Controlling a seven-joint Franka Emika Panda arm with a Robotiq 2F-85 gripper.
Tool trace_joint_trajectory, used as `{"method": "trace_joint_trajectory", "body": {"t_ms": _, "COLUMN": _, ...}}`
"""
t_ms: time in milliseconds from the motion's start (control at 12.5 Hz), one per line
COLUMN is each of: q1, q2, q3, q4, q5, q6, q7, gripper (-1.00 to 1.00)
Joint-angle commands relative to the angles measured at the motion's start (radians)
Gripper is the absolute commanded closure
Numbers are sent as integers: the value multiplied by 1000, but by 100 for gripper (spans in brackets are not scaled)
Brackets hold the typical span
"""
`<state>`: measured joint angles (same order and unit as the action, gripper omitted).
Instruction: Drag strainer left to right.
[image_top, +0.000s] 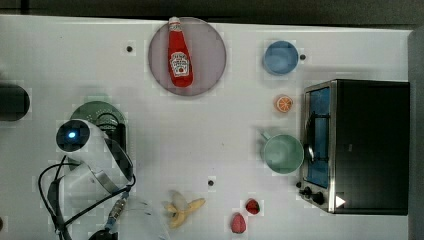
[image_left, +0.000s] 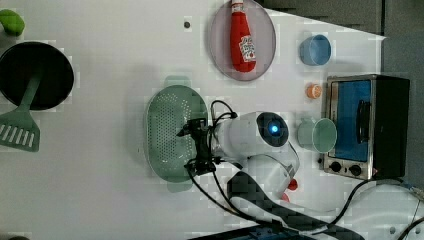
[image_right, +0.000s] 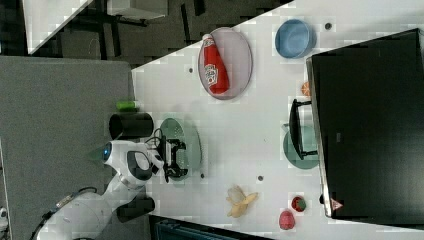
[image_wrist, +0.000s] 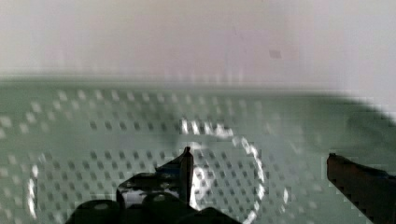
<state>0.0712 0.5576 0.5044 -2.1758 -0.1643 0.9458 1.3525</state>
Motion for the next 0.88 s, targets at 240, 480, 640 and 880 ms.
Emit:
{"method": "trace_joint_trajectory", "body": {"t_ms": 240, "q1": 4, "q2": -19, "q3": -19, "q4": -30, "q5": -3, "q6": 124, "q7": 46, "gripper": -100}}
{"method": "trace_joint_trajectory", "body": {"t_ms": 480, "q1": 3, "q2": -27, "q3": -61, "q4": -57, "q5": -26, "q6": 129, "q7": 44, "gripper": -100}}
{"method": "trace_joint_trajectory", "body": {"t_ms": 640, "q1": -3, "q2": -43, "q3": -84, "q4": -76, "q5": -37, "q6": 142, "q7": 45, "gripper": -100}}
{"method": "trace_joint_trajectory", "body": {"t_ms": 880, "q1": -18, "q2": -85, "q3": -125, "q4": -111, "q5": -37, "q6": 141, "q7": 39, "gripper": -100}}
